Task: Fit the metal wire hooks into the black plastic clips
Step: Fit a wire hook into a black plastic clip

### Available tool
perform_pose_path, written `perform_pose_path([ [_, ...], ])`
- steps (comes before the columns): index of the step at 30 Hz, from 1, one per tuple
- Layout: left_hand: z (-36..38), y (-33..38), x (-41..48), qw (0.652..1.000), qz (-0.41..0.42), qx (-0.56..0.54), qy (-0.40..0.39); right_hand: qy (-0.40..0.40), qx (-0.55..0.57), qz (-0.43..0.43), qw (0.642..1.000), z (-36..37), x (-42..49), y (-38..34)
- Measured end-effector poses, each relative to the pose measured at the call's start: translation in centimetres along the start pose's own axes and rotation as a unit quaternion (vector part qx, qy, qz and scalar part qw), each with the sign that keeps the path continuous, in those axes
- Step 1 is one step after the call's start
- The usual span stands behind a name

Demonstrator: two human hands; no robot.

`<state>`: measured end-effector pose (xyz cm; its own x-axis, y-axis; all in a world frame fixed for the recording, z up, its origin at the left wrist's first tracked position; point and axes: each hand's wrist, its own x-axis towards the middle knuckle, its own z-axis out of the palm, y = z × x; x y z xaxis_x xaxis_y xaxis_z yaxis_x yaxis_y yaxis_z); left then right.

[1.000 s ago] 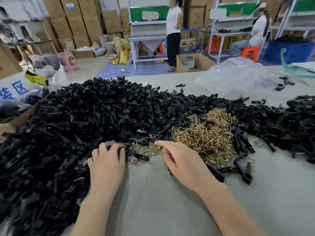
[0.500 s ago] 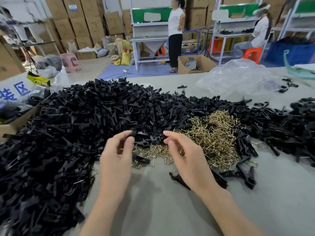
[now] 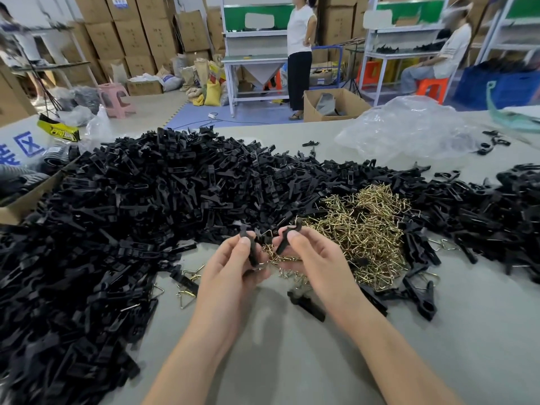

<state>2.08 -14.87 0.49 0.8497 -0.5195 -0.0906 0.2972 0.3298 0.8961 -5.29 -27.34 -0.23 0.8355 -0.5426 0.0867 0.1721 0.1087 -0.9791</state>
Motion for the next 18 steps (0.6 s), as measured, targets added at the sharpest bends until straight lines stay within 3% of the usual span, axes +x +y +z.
perform_pose_path([
  [5, 0.23, 0.21, -0.12, 0.999, -0.033, -0.02, 0.025, -0.011, 0.03, 0.036, 0.999, -0.07, -0.1, -0.06],
  [11, -0.13, -0.3, -0.44, 0.992, 0.046, 0.114, -0.018, -0.042, -0.024, 0.033, 0.998, -0.06, -0.43, 0.16],
  [18, -0.21, -0.54, -0.28, 0.989, 0.056, 0.139, -0.014, -0.077, -0.051, 0.022, 0.996, -0.29, -0.45, 0.35],
])
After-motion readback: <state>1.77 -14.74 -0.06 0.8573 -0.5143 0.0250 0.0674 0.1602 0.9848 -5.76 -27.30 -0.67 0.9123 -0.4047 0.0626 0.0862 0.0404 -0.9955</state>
